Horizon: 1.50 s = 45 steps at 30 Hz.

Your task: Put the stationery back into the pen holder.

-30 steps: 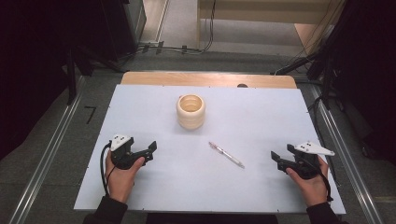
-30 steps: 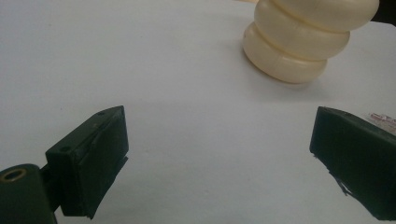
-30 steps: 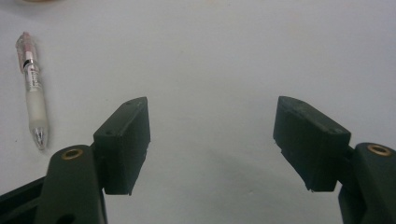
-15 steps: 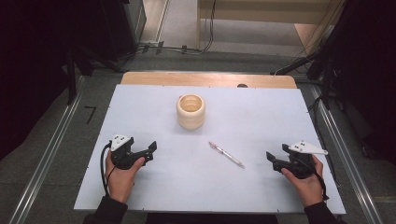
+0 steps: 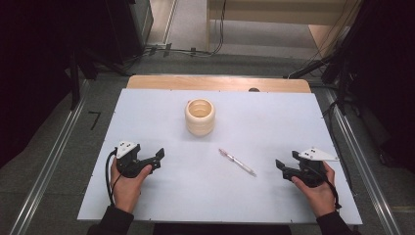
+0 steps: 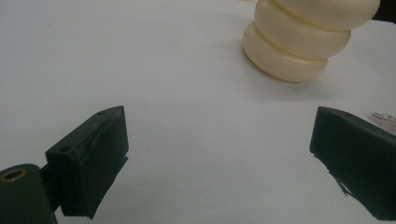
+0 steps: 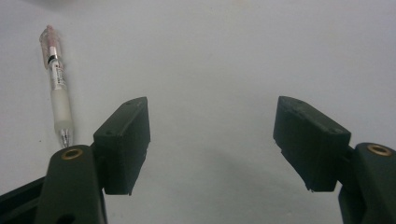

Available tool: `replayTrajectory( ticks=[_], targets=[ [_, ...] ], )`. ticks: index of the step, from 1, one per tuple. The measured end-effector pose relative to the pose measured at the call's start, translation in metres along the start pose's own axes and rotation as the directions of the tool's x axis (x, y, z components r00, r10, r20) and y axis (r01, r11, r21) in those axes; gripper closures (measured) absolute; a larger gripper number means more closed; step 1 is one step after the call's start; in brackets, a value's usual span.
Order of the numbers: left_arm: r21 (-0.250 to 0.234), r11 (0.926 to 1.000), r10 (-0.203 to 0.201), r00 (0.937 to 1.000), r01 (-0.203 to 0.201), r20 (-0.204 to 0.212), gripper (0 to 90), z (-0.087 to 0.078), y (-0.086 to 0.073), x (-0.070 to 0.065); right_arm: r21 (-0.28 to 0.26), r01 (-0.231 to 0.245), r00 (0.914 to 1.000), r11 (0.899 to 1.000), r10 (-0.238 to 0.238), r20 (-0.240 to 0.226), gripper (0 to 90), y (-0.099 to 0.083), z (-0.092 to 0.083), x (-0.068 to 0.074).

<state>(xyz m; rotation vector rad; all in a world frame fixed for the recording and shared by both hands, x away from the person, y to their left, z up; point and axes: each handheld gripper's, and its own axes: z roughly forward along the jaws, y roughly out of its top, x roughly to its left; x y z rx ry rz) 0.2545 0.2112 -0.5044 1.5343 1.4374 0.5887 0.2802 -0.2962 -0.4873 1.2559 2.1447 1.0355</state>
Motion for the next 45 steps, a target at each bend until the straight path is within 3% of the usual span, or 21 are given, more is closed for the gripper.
replayTrajectory(
  ticks=[25,45],
  targets=[
    [0.007,1.0,0.002,1.0,-0.002,0.0,5.0,0.001,0.0,0.0,0.009,0.014,0.9988,1.0,-0.013,-0.047,26.1,0.004,0.008,0.012],
    [0.009,1.0,0.002,1.0,-0.002,-0.002,5.0,0.002,0.0,0.0,0.03,0.052,0.994,0.998,-0.049,-0.098,26.2,0.007,0.018,0.031]
  ],
)
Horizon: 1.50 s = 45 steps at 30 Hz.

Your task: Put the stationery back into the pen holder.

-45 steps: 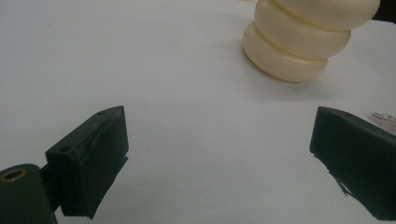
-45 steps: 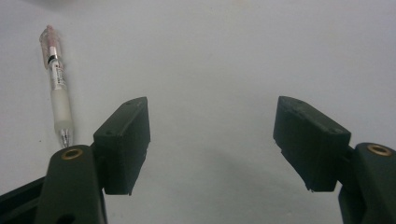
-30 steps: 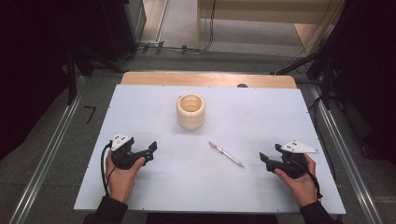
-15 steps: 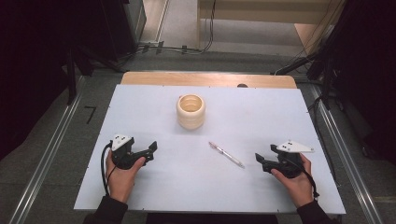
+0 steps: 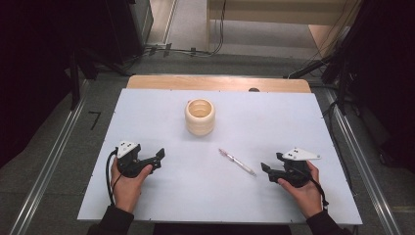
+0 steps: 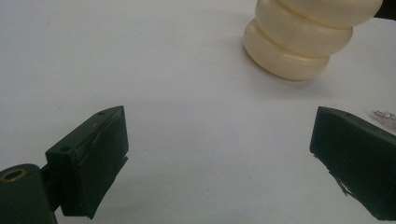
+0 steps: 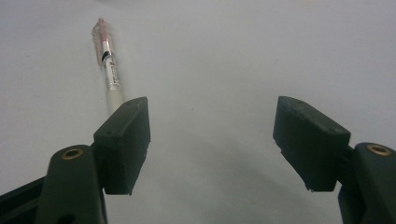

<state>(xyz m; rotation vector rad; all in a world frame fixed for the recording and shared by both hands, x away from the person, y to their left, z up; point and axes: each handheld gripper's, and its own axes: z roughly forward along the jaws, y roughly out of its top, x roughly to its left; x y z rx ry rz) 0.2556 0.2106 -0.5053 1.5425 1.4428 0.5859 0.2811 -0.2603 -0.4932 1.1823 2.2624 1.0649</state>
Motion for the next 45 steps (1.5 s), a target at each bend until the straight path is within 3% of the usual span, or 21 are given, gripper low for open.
replayTrajectory(
  ticks=[20,45],
  targets=[
    [0.0,1.0,-0.002,1.0,0.002,0.002,5.0,0.0,0.0,0.0,0.02,0.04,0.9979,0.999,-0.039,-0.051,27.1,0.004,0.012,0.016],
    [0.005,1.0,-0.004,1.0,0.004,0.005,5.0,0.001,0.0,0.0,0.043,0.067,0.995,0.997,-0.064,-0.078,28.6,0.006,0.023,0.029]
  ],
)
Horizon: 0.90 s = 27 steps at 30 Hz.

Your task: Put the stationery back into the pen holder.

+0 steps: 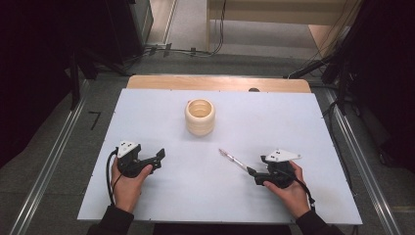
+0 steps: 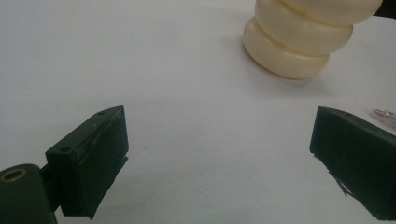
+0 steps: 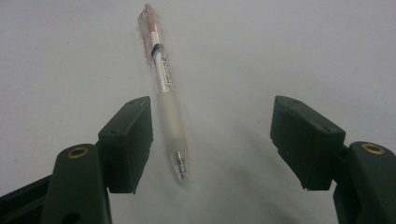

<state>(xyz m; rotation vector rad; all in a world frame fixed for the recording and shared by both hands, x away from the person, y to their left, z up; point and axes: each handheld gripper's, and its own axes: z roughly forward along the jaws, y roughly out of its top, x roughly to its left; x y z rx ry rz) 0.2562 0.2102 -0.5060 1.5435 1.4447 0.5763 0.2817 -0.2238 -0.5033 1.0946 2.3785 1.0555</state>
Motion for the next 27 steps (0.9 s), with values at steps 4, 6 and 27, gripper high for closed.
replayTrajectory(
  ticks=[4,6,27],
  targets=[
    [-0.002,1.0,-0.001,1.0,0.001,0.001,5.0,0.0,0.0,0.0,0.004,0.005,1.0,1.0,-0.005,-0.004,29.2,0.0,0.002,0.002],
    [-0.002,1.0,-0.001,1.0,0.001,0.001,5.0,0.0,0.0,0.0,0.006,0.004,1.0,1.0,-0.004,-0.006,29.3,0.001,0.002,0.003],
    [0.002,1.0,0.001,1.0,-0.001,0.004,5.1,0.0,0.0,0.0,0.023,0.034,0.999,0.999,-0.034,-0.03,38.8,0.003,0.01,0.011]
  ],
)
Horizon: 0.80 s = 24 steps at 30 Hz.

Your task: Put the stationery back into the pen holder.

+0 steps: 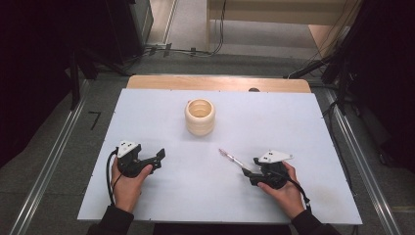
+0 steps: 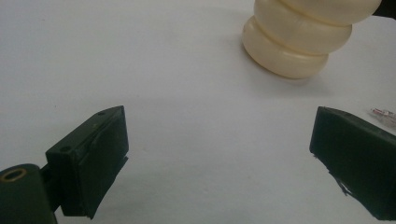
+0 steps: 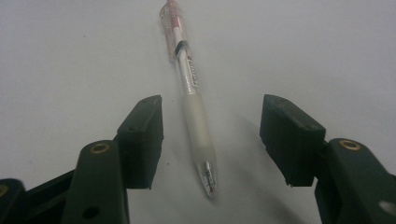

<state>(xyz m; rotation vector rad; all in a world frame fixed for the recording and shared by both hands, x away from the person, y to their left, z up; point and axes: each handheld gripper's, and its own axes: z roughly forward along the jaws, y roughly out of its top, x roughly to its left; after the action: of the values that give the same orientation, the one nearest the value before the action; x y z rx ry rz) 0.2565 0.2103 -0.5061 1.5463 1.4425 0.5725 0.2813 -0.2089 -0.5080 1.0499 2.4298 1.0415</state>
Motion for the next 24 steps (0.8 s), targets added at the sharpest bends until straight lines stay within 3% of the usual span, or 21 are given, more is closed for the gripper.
replayTrajectory(
  ticks=[5,24],
  targets=[
    [0.0,1.0,0.0,1.0,0.0,0.001,5.1,-0.0001,0.0,-0.0001,-0.002,0.01,0.9999,1.0,-0.01,0.001,50.0,0.0009,0.0004,0.0011],
    [0.003,1.0,0.002,1.0,-0.002,0.004,5.2,0.0003,0.0,0.0002,0.024,0.045,0.9989,0.999,-0.045,-0.011,66.3,0.0,0.0039,0.0042]
  ],
)
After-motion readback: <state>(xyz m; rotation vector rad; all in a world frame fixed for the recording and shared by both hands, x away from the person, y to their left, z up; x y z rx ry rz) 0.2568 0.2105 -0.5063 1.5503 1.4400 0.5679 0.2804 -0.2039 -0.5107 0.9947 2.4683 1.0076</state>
